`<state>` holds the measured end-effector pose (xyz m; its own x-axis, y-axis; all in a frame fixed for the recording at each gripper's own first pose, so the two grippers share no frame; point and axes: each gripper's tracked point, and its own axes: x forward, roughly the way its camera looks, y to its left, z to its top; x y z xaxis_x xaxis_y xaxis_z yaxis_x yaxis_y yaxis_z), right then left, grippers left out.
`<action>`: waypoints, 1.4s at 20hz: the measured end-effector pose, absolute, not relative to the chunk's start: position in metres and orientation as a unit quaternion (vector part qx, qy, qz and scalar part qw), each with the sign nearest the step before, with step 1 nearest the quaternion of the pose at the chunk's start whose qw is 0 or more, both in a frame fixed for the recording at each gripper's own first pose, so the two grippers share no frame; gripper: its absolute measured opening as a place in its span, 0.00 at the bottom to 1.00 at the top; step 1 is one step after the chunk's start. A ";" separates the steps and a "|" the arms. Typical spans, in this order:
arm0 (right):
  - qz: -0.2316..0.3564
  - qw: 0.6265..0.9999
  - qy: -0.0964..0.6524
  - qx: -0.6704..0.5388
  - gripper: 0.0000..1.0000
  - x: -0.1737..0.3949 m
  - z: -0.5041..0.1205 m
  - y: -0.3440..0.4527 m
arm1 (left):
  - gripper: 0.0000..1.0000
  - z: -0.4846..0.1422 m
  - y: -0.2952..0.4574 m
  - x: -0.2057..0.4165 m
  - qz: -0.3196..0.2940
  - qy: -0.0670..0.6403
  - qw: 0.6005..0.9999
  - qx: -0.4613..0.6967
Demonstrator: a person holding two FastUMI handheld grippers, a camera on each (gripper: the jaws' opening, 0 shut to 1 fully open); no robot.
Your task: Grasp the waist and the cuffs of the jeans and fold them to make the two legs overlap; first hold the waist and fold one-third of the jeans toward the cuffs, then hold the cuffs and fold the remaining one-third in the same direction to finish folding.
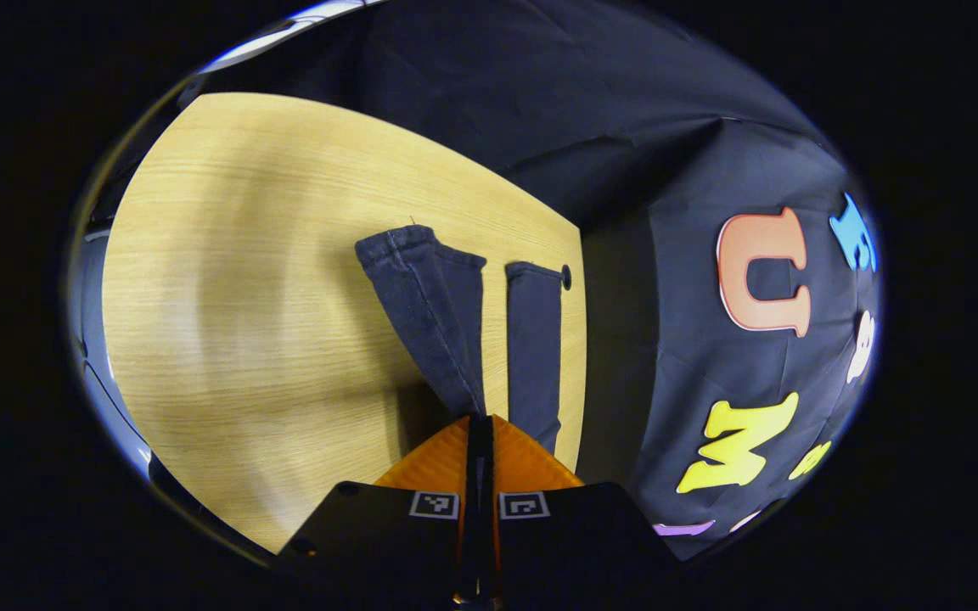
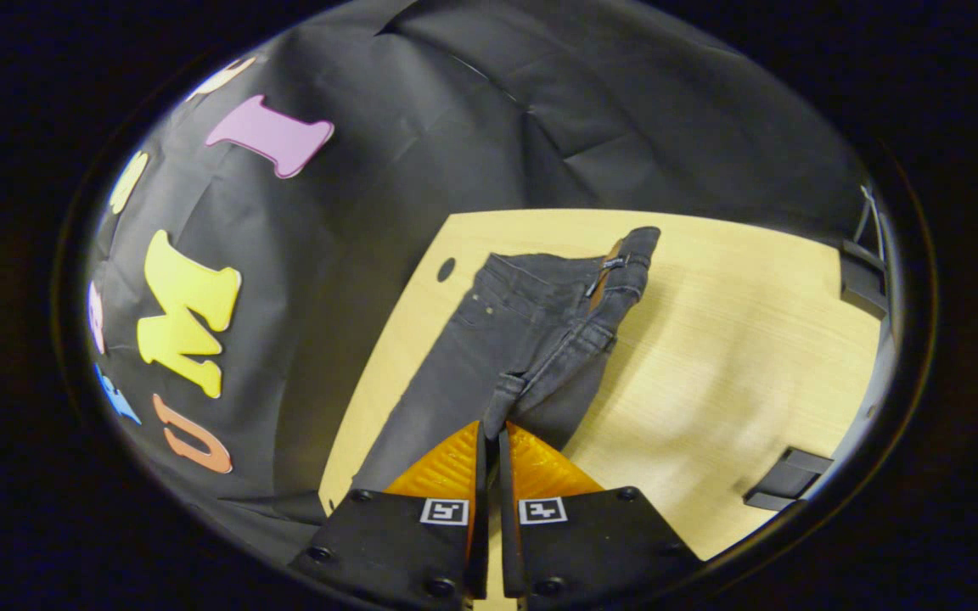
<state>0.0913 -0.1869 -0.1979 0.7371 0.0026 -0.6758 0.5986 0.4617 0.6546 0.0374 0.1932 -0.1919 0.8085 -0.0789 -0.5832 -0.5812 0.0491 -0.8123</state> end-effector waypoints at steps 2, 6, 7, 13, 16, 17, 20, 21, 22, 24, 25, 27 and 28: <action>-0.172 0.806 0.297 0.483 0.03 0.111 -0.183 -0.184 | 0.03 -0.180 0.196 0.055 0.175 0.239 0.691 -0.660; -0.141 0.829 0.281 0.462 0.03 0.154 -0.165 -0.183 | 0.04 -0.159 0.196 0.105 0.158 0.227 0.732 -0.623; -0.136 0.834 0.278 0.457 0.08 0.167 -0.161 -0.183 | 0.04 -0.155 0.196 0.117 0.153 0.223 0.743 -0.612; -0.111 0.855 0.265 0.431 0.07 0.236 -0.153 -0.184 | 0.04 -0.139 0.195 0.200 0.133 0.213 0.772 -0.584; -0.107 0.863 0.261 0.419 0.07 0.267 -0.157 -0.184 | 0.04 -0.145 0.190 0.242 0.130 0.224 0.789 -0.558; -0.105 0.863 0.262 0.419 0.07 0.282 -0.159 -0.183 | 0.04 -0.148 0.189 0.253 0.131 0.227 0.792 -0.551; -0.102 0.871 0.264 0.402 0.07 0.315 -0.173 -0.178 | 0.04 -0.160 0.184 0.287 0.135 0.240 0.804 -0.528; -0.101 0.874 0.265 0.394 0.07 0.324 -0.178 -0.177 | 0.04 -0.166 0.182 0.298 0.136 0.244 0.808 -0.518; -0.103 0.876 0.269 0.387 0.07 0.332 -0.186 -0.178 | 0.04 -0.173 0.182 0.307 0.136 0.251 0.811 -0.510; -0.108 0.876 0.277 0.379 0.07 0.348 -0.205 -0.178 | 0.04 -0.191 0.180 0.322 0.139 0.262 0.814 -0.499; -0.113 0.874 0.283 0.377 0.03 0.353 -0.216 -0.179 | 0.04 -0.199 0.178 0.329 0.141 0.269 0.815 -0.494; -0.124 0.868 0.299 0.376 0.07 0.364 -0.246 -0.181 | 0.04 -0.222 0.175 0.342 0.146 0.284 0.814 -0.485; -0.128 0.866 0.306 0.374 0.07 0.367 -0.257 -0.181 | 0.04 -0.231 0.174 0.345 0.149 0.291 0.815 -0.479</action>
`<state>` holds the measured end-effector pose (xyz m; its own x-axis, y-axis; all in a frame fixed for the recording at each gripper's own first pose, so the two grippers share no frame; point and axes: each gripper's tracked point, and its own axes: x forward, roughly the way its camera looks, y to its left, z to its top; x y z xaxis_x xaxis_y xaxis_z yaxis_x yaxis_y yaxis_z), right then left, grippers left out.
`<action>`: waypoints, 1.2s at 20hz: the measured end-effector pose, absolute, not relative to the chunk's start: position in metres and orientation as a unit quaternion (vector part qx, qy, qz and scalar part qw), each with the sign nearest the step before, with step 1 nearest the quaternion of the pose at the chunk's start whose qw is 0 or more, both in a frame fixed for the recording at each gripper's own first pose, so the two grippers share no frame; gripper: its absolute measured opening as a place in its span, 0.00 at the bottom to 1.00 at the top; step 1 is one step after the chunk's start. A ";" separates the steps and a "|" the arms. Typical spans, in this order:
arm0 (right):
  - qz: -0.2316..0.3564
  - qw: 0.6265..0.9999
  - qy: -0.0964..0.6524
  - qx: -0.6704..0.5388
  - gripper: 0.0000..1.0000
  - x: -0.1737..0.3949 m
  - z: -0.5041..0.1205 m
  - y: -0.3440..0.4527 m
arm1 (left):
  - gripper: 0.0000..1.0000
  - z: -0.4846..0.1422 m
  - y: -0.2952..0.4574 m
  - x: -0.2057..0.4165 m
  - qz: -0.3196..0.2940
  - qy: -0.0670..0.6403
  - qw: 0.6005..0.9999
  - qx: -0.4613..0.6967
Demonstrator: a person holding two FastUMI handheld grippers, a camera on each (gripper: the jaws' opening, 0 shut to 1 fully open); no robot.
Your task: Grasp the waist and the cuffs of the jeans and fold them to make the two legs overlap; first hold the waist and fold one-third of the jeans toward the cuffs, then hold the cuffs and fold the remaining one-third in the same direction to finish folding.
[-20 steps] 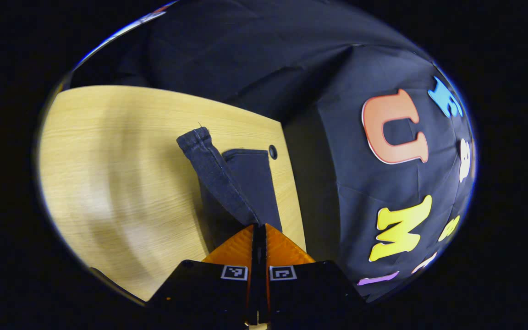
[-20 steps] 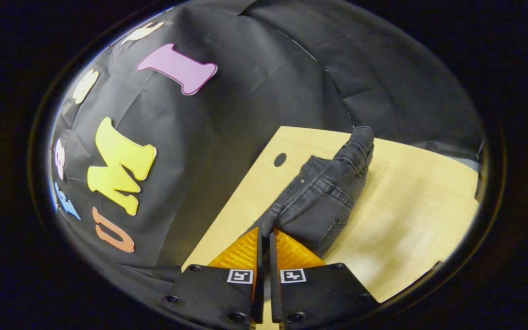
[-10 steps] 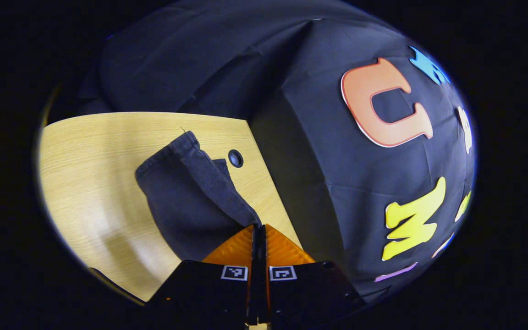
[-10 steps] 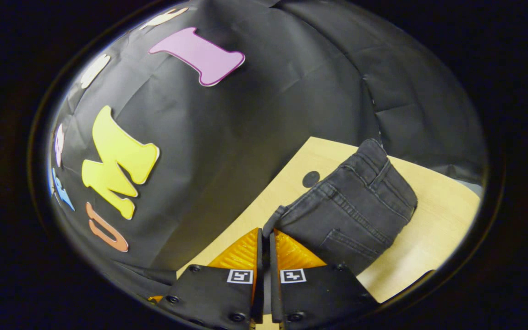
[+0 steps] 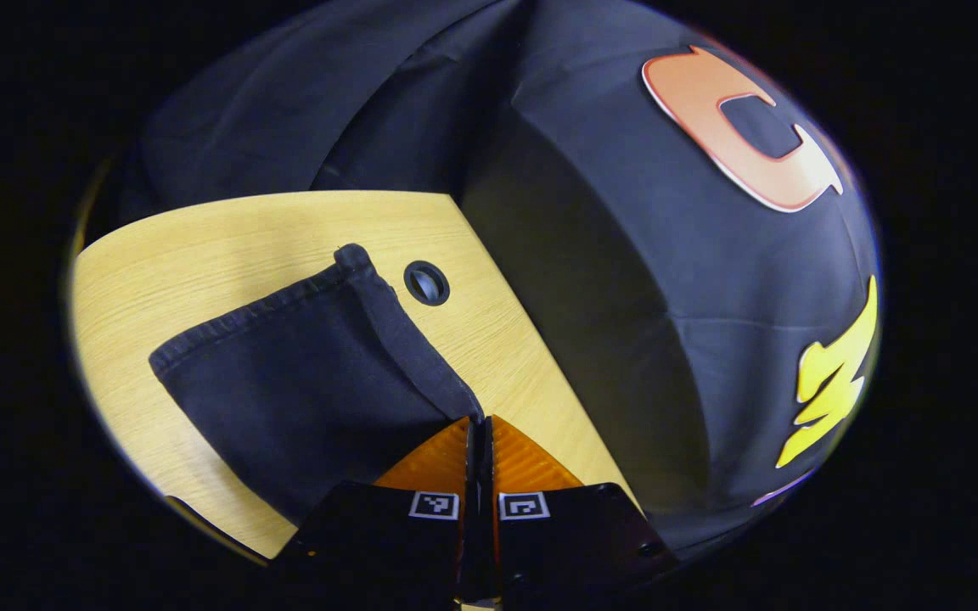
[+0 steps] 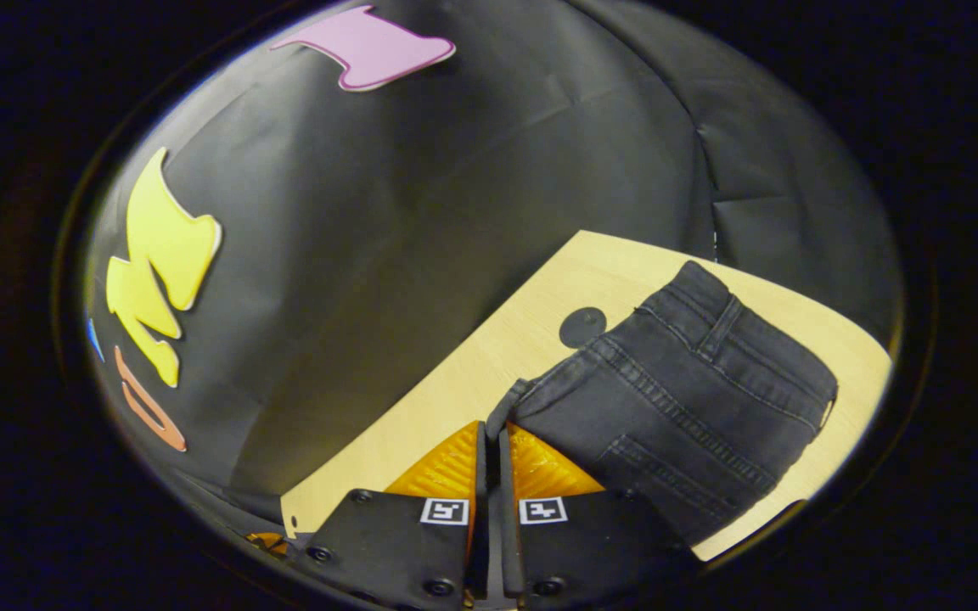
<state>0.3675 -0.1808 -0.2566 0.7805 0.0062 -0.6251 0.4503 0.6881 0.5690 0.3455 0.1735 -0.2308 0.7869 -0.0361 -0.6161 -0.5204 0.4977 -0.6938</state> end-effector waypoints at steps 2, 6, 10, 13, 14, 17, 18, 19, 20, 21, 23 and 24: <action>-0.134 0.865 0.319 0.364 0.07 0.371 -0.276 -0.180 | 0.04 -0.243 0.172 0.350 0.153 0.299 0.818 -0.468; -0.139 0.864 0.336 0.348 0.07 0.380 -0.305 -0.183 | 0.04 -0.261 0.168 0.361 0.156 0.311 0.822 -0.451; -0.142 0.859 0.349 0.346 0.07 0.378 -0.315 -0.181 | 0.04 -0.273 0.165 0.363 0.164 0.318 0.822 -0.444; -0.140 0.860 0.349 0.345 0.07 0.378 -0.316 -0.181 | 0.07 -0.266 0.163 0.367 0.160 0.313 0.836 -0.421; -0.137 0.859 0.348 0.349 0.09 0.378 -0.316 -0.179 | 0.11 -0.262 0.161 0.366 0.157 0.314 0.839 -0.415; -0.110 0.858 0.343 0.366 0.24 0.383 -0.314 -0.169 | 0.63 -0.234 0.145 0.374 0.136 0.299 0.855 -0.402; -0.101 0.860 0.342 0.364 0.42 0.383 -0.309 -0.163 | 0.82 -0.229 0.142 0.374 0.140 0.297 0.866 -0.378; -0.096 0.867 0.340 0.352 0.59 0.384 -0.306 -0.160 | 1.00 -0.220 0.142 0.371 0.142 0.298 0.876 -0.352; -0.091 0.876 0.337 0.332 0.77 0.384 -0.297 -0.160 | 0.87 -0.229 0.138 0.369 0.129 0.300 0.883 -0.338; -0.082 0.882 0.330 0.326 0.85 0.385 -0.292 -0.156 | 0.99 -0.206 0.127 0.364 0.123 0.294 0.887 -0.333; -0.072 0.895 0.315 0.309 0.92 0.382 -0.279 -0.160 | 0.99 -0.192 0.122 0.364 0.115 0.272 0.901 -0.318; -0.071 0.902 0.305 0.296 0.93 0.377 -0.271 -0.163 | 0.99 -0.180 0.117 0.359 0.110 0.266 0.907 -0.306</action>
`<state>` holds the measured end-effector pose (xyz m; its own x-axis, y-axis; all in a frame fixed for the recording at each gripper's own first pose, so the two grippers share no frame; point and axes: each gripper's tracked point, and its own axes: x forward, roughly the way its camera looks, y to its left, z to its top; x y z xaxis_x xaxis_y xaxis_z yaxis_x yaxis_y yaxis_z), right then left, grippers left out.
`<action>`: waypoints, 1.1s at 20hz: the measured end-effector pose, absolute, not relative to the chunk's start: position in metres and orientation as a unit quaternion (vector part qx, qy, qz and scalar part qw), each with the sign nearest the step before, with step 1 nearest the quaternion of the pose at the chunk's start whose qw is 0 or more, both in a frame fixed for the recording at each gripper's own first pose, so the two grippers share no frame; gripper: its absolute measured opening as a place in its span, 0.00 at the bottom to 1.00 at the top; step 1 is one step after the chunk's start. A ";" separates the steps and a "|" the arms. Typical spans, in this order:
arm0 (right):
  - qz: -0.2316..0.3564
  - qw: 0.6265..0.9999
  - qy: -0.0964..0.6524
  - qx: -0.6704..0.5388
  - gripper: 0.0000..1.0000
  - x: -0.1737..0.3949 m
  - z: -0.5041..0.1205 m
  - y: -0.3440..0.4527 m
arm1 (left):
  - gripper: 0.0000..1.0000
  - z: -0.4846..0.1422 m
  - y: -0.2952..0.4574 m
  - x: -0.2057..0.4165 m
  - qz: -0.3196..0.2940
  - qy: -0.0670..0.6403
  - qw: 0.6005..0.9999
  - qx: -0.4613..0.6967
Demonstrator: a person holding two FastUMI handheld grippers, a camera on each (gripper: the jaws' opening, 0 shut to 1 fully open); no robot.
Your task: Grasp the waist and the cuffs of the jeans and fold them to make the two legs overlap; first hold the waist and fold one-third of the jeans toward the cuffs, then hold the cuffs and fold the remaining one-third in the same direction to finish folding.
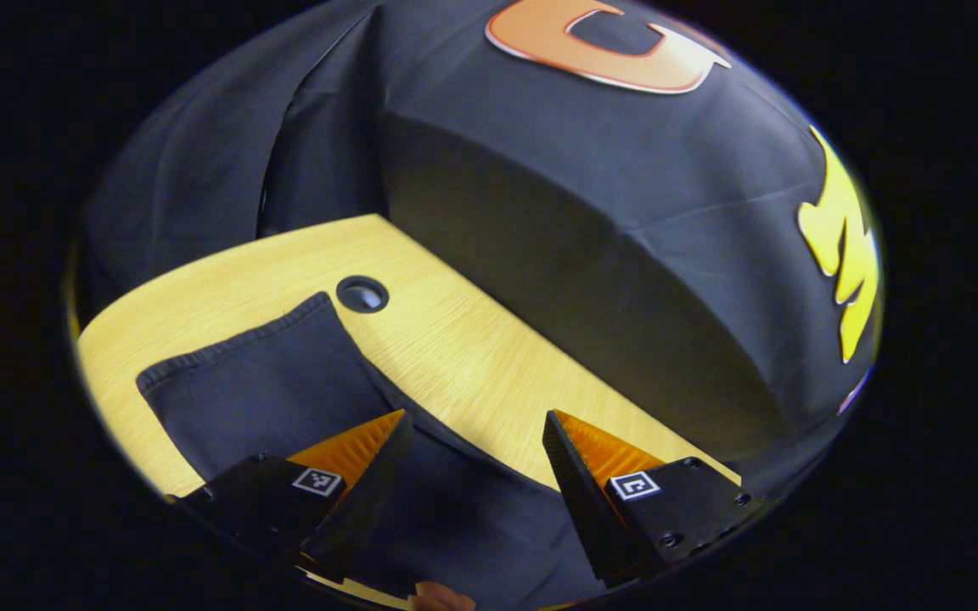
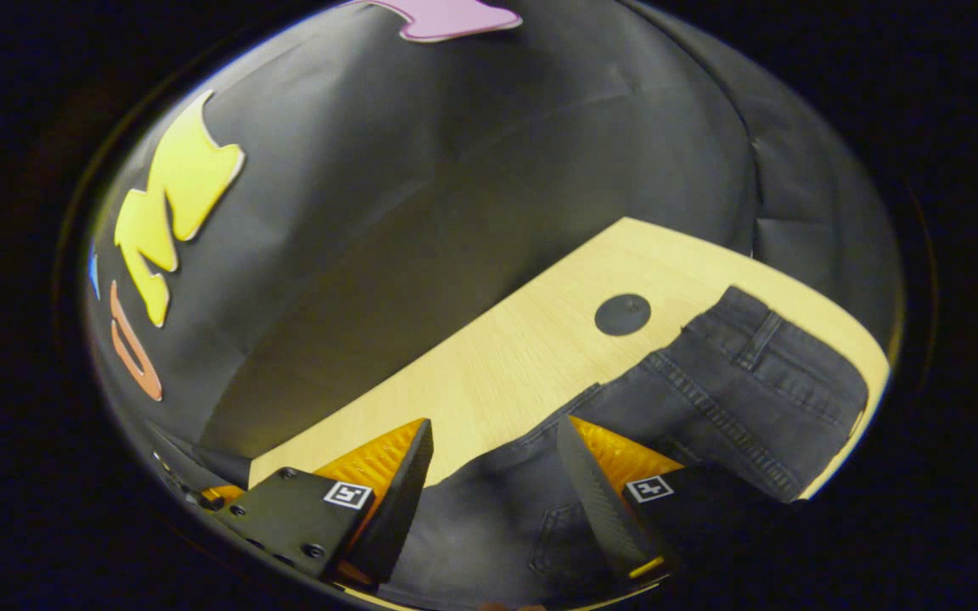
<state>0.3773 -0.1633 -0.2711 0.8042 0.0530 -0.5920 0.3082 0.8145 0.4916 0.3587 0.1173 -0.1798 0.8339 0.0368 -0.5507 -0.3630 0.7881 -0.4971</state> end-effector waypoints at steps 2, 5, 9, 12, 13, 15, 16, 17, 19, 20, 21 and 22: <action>-0.075 0.916 0.287 0.271 0.87 0.365 -0.251 -0.171 | 0.99 -0.160 0.108 0.343 0.102 0.252 0.920 -0.284; -0.096 0.927 0.267 0.246 0.87 0.329 -0.224 -0.200 | 0.99 -0.124 0.092 0.316 0.081 0.221 0.937 -0.257; -0.132 0.922 0.258 0.257 0.96 0.285 -0.218 -0.235 | 0.99 -0.081 0.067 0.286 0.047 0.190 0.952 -0.237; -0.162 0.911 0.262 0.274 0.96 0.251 -0.223 -0.251 | 0.99 -0.046 0.051 0.261 0.023 0.161 0.968 -0.193; -0.170 0.905 0.266 0.287 0.96 0.240 -0.230 -0.256 | 0.99 -0.037 0.048 0.254 0.018 0.149 0.973 -0.174; -0.188 0.886 0.272 0.324 0.96 0.222 -0.247 -0.262 | 0.98 -0.013 0.040 0.240 0.005 0.122 0.983 -0.136; -0.194 0.874 0.277 0.348 0.96 0.215 -0.256 -0.262 | 0.98 -0.001 0.035 0.234 0.002 0.110 0.987 -0.116; -0.198 0.862 0.279 0.375 0.96 0.210 -0.265 -0.261 | 0.98 0.007 0.028 0.226 -0.003 0.100 0.990 -0.098; -0.205 0.834 0.282 0.427 0.96 0.205 -0.283 -0.258 | 0.98 0.024 0.015 0.211 -0.013 0.080 0.995 -0.061; -0.206 0.822 0.279 0.453 0.96 0.205 -0.288 -0.256 | 0.98 0.030 0.010 0.204 -0.017 0.071 0.996 -0.049; -0.209 0.813 0.275 0.469 0.96 0.207 -0.297 -0.260 | 0.99 0.035 0.006 0.199 -0.022 0.066 0.997 -0.043; -0.210 0.807 0.271 0.481 0.96 0.207 -0.300 -0.259 | 0.98 0.039 0.004 0.195 -0.026 0.063 0.997 -0.041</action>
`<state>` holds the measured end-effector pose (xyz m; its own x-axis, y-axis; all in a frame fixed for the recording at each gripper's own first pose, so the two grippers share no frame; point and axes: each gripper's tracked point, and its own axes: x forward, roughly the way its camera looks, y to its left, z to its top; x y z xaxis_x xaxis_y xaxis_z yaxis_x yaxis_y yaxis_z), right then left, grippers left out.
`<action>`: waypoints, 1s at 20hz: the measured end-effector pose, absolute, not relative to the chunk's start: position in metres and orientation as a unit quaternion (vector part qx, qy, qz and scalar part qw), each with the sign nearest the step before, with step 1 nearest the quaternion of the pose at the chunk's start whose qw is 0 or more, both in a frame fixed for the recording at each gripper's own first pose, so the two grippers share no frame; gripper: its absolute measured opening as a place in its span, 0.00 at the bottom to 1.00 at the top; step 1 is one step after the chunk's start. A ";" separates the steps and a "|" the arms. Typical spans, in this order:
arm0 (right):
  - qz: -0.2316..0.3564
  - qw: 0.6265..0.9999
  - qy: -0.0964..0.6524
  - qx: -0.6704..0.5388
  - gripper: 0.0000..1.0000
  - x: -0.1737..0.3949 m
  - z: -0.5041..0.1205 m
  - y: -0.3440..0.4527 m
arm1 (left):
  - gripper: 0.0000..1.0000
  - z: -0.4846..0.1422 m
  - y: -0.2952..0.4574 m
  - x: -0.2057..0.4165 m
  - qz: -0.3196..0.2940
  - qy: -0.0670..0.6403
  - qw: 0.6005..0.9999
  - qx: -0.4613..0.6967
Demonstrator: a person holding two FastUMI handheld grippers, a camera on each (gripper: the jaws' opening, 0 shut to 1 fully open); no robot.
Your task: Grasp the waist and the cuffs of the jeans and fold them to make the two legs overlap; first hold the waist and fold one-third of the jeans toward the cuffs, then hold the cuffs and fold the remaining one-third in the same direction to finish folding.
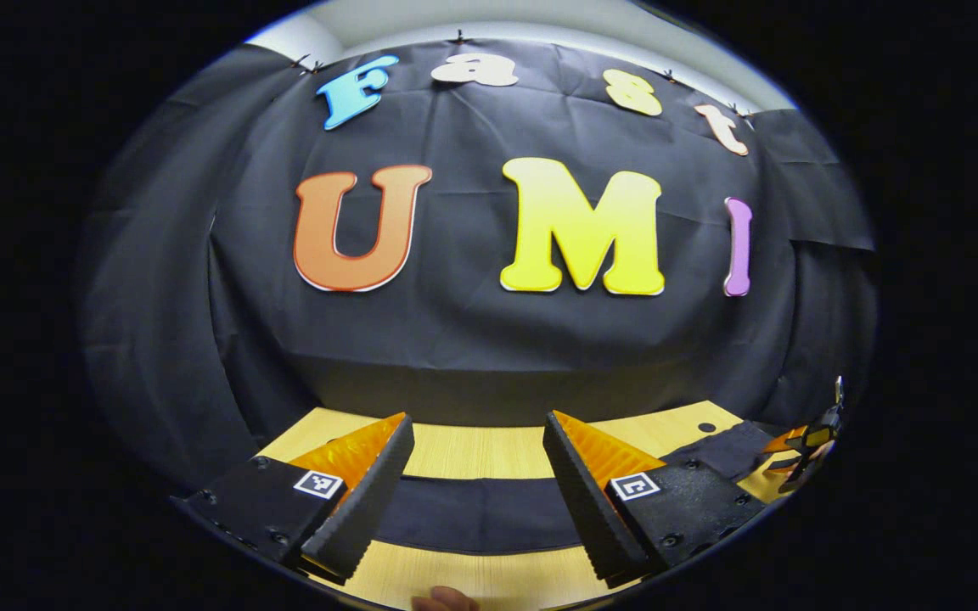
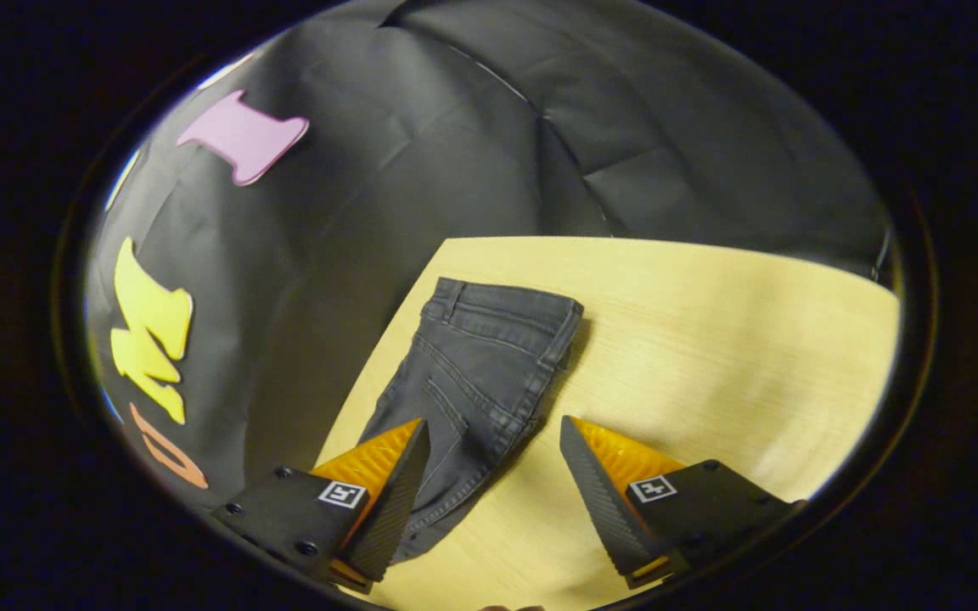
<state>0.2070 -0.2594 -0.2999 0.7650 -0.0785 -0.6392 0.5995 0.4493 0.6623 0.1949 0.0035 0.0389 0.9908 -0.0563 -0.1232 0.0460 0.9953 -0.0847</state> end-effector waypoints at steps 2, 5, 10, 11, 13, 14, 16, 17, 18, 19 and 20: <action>-0.206 0.798 0.266 0.501 0.96 0.211 -0.305 -0.256 | 0.99 0.047 0.005 0.184 -0.026 0.057 0.997 -0.036; -0.200 0.792 0.253 0.518 0.89 0.222 -0.307 -0.257 | 0.99 0.053 0.009 0.168 -0.030 0.056 0.997 -0.034; -0.212 0.785 0.246 0.527 0.70 0.231 -0.314 -0.261 | 0.99 0.060 0.033 0.144 -0.001 0.067 0.997 -0.042; -0.218 0.782 0.243 0.531 0.60 0.236 -0.319 -0.262 | 0.98 0.061 0.038 0.143 0.004 0.068 0.997 -0.046; -0.222 0.778 0.241 0.535 0.41 0.226 -0.321 -0.267 | 0.99 0.063 0.045 0.139 0.013 0.070 0.996 -0.049; -0.223 0.781 0.239 0.533 0.33 0.227 -0.324 -0.267 | 0.98 0.063 0.049 0.138 0.016 0.071 0.996 -0.049; -0.225 0.793 0.245 0.511 0.19 0.227 -0.326 -0.268 | 0.98 0.063 0.055 0.138 0.020 0.075 0.996 -0.053; -0.229 0.800 0.248 0.497 0.12 0.225 -0.325 -0.268 | 0.98 0.063 0.056 0.138 0.021 0.075 0.995 -0.056; -0.226 0.807 0.250 0.484 0.14 0.228 -0.321 -0.266 | 0.99 0.063 0.058 0.138 0.022 0.077 0.995 -0.057; -0.224 0.817 0.247 0.470 0.05 0.230 -0.313 -0.265 | 0.99 0.061 0.059 0.138 0.023 0.078 0.995 -0.058; -0.216 0.827 0.244 0.458 0.07 0.234 -0.303 -0.264 | 0.99 0.060 0.062 0.139 0.023 0.079 0.995 -0.061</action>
